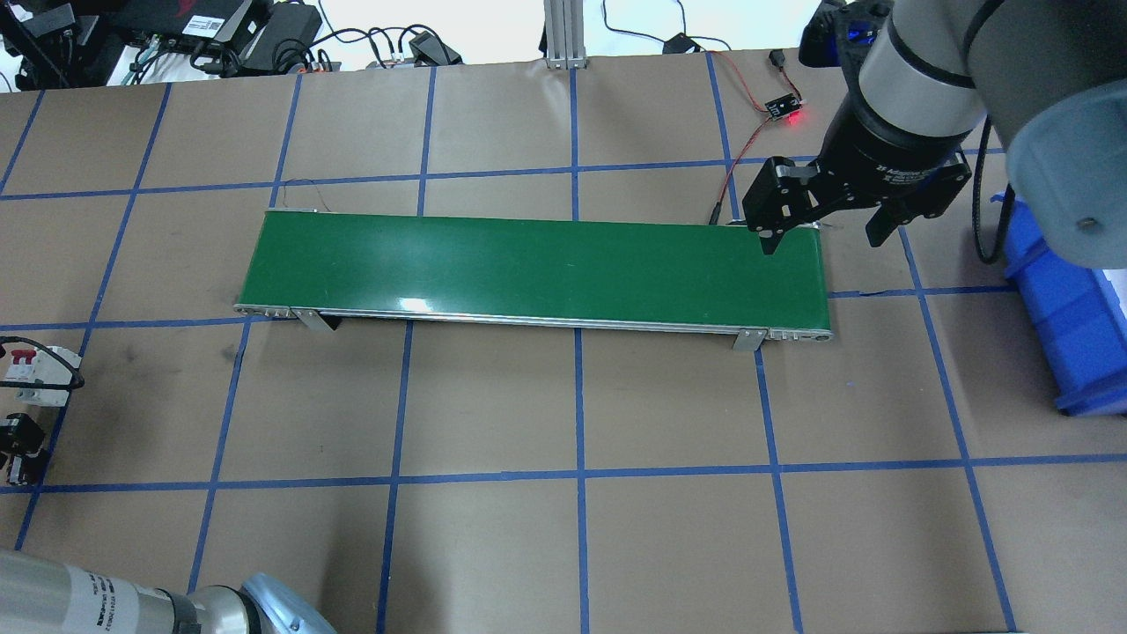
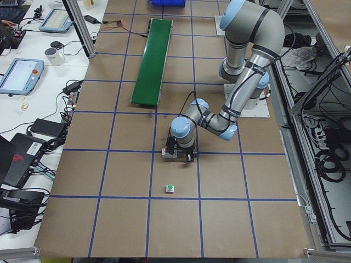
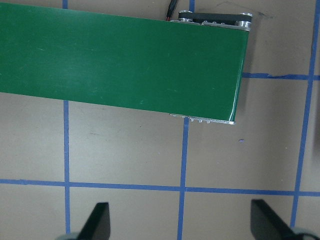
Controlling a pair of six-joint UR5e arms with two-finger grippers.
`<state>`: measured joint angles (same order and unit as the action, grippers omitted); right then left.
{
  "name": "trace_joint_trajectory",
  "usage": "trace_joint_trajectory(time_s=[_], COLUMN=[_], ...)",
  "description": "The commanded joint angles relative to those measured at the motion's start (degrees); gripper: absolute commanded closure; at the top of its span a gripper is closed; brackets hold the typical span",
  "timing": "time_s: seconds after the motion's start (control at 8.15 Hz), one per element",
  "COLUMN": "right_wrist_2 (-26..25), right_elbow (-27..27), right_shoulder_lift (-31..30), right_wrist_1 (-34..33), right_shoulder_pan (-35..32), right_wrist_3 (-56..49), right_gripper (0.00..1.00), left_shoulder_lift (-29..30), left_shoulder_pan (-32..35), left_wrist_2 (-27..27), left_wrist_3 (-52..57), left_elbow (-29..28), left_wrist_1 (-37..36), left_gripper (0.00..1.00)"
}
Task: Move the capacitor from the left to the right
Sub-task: 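Close the left gripper on the black capacitor and lift it, then carry the capacitor with the left gripper over the near end of the conveyor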
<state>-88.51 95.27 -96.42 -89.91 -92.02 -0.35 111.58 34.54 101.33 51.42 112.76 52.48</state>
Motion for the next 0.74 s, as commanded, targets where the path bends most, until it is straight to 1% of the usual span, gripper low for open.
trace_joint_trajectory(time_s=[0.0, 0.12, 0.37, 0.61], right_wrist_2=[0.0, -0.1, 0.1, 0.0], right_elbow=[0.0, 0.0, 0.0, 0.0], right_shoulder_lift=[0.0, 0.0, 0.0, 0.0], right_wrist_1=[0.0, 0.0, 0.0, 0.0], right_shoulder_pan=[0.0, 0.0, 0.0, 0.0], right_wrist_3=[0.0, 0.0, 0.0, 0.0], right_gripper=[0.0, 0.0, 0.0, 0.0], left_shoulder_lift=[0.0, -0.2, -1.2, -5.9], left_shoulder_pan=[0.0, 0.1, 0.5, 1.4], left_wrist_2=[0.2, 0.4, 0.3, -0.8], left_wrist_3=[0.3, 3.5, 3.7, 2.9], left_elbow=[-0.4, -0.5, -0.7, -1.0], left_wrist_1=[0.4, 0.4, 1.0, 5.4], left_gripper=[0.78, 1.0, 1.0, 1.0])
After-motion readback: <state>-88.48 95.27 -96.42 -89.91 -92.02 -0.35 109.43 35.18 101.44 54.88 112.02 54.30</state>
